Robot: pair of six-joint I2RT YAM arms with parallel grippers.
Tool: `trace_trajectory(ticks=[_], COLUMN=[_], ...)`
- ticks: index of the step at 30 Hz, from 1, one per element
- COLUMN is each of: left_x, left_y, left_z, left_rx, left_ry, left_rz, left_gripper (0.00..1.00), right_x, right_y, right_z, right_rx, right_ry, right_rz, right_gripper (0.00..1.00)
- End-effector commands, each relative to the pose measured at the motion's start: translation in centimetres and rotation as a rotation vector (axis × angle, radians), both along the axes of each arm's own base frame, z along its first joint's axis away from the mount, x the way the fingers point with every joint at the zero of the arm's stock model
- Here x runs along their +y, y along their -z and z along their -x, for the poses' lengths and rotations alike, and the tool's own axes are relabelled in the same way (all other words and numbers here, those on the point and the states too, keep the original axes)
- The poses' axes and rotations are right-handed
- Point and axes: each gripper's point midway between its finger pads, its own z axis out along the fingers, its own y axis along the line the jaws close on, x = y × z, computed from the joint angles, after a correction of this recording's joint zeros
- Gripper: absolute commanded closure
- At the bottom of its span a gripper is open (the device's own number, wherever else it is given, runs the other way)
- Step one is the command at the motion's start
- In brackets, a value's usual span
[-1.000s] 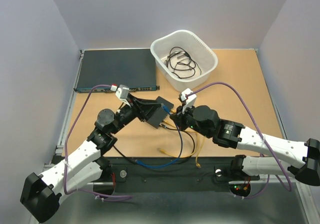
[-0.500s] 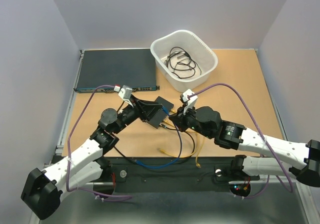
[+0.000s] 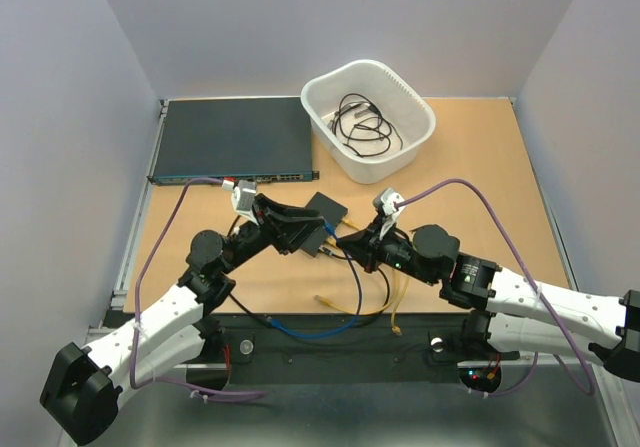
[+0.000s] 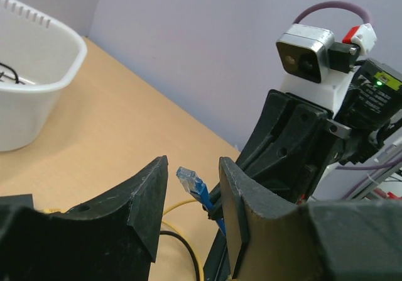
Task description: Insert the plug into the switch port
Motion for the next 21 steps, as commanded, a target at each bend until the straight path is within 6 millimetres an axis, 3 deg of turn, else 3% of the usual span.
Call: trace_trajectory(ticks=[1, 7, 12, 15, 18, 20, 21], left_x=[-0.2, -0.5, -0.3, -0.2, -0.2, -0.3, -0.2], left_y=[-2.2, -1.4, -1.6, -1.8, -1.6, -0.7, -1.1], left_z=[1.8, 1.4, 1.4, 1.4, 1.2, 0.7, -0.1], left_rx=[-0.098, -0.07, -0.072, -0.074, -0.062, -0.012, 0.011], left_ry=[0.071, 0.066, 0.058, 0.052, 0.046, 0.031, -0.008], left_rz=[0.053, 0.043, 0.057, 0.064, 0.057, 0.027, 0.024], left_gripper=[0.51, 0.52, 0.6, 0.72, 1.0, 1.0, 1.0], right_x=[1.0, 1.6, 2.0, 2.2, 2.3, 2.1, 1.9], right_y=[-3.7, -4.1, -3.8, -3.6, -3.3, -3.4, -3.6], right_z=[0.6, 1.0, 1.1, 1.1, 0.9, 0.3, -0.1], right_rx=[-0.047, -0.043, -0.036, -0.034, -0.036, -0.039, -0.042], right_ry=[-0.051, -0.084, -0.098, -0.102, -0.095, -0.063, -0.037], right_rz=[-0.135, -0.155, -0.157, -0.148, -0.138, -0.133, -0.119], right_gripper=[1.0, 1.0, 1.0, 1.0, 0.99, 0.99, 0.92])
